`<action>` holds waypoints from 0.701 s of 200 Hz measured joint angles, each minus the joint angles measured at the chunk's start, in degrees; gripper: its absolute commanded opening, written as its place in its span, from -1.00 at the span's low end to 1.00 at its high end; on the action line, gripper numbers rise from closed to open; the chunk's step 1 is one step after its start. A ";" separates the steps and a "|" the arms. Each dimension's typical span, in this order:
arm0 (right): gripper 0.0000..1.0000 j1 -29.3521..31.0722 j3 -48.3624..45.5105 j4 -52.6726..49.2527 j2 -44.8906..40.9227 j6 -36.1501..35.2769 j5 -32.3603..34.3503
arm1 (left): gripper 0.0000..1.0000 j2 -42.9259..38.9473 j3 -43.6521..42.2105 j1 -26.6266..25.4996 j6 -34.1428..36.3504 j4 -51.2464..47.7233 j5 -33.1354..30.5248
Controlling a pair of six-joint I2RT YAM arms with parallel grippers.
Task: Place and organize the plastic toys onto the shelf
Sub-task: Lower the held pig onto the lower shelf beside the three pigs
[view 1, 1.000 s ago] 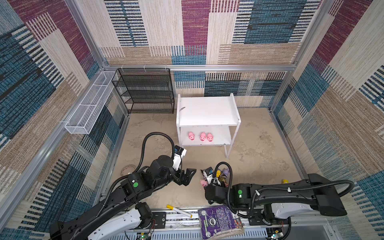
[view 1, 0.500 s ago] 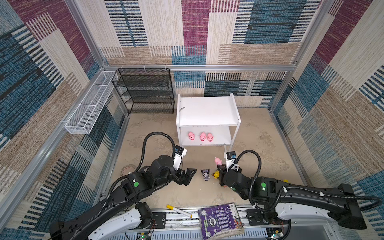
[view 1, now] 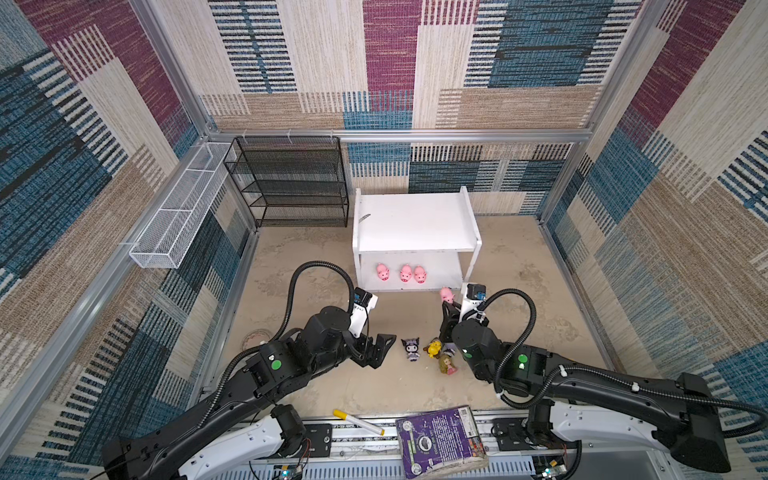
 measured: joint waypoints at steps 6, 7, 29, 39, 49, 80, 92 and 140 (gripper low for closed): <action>-0.52 -0.33 0.13 0.72 0.55 -0.46 -0.13 | 0.85 0.20 0.28 0.00 0.17 0.04 0.00; -0.52 -0.42 0.17 0.94 0.72 -0.55 -0.20 | 0.85 0.24 0.33 0.00 0.22 0.04 0.00; -0.52 -2.14 0.33 4.02 2.40 -1.81 -1.29 | 0.85 0.59 1.07 0.00 0.57 0.26 -0.02; -0.52 -3.06 0.33 5.35 3.13 -2.16 -1.88 | 0.86 0.66 1.40 0.00 0.74 0.39 -0.09; -0.52 -3.91 0.33 6.29 3.74 -2.71 -2.40 | 0.86 0.70 1.79 0.00 0.98 0.46 -0.22; -0.52 -6.05 0.20 8.74 5.05 -3.52 -3.82 | 0.86 0.98 2.29 0.00 2.14 0.90 -0.46; -0.52 -6.75 -0.09 9.53 5.29 -3.61 -4.44 | 0.86 0.96 2.29 0.00 2.36 1.07 -0.59; -0.52 -9.44 -1.01 11.89 6.62 -4.35 -6.62 | 0.97 1.01 3.82 0.00 3.67 2.32 -1.92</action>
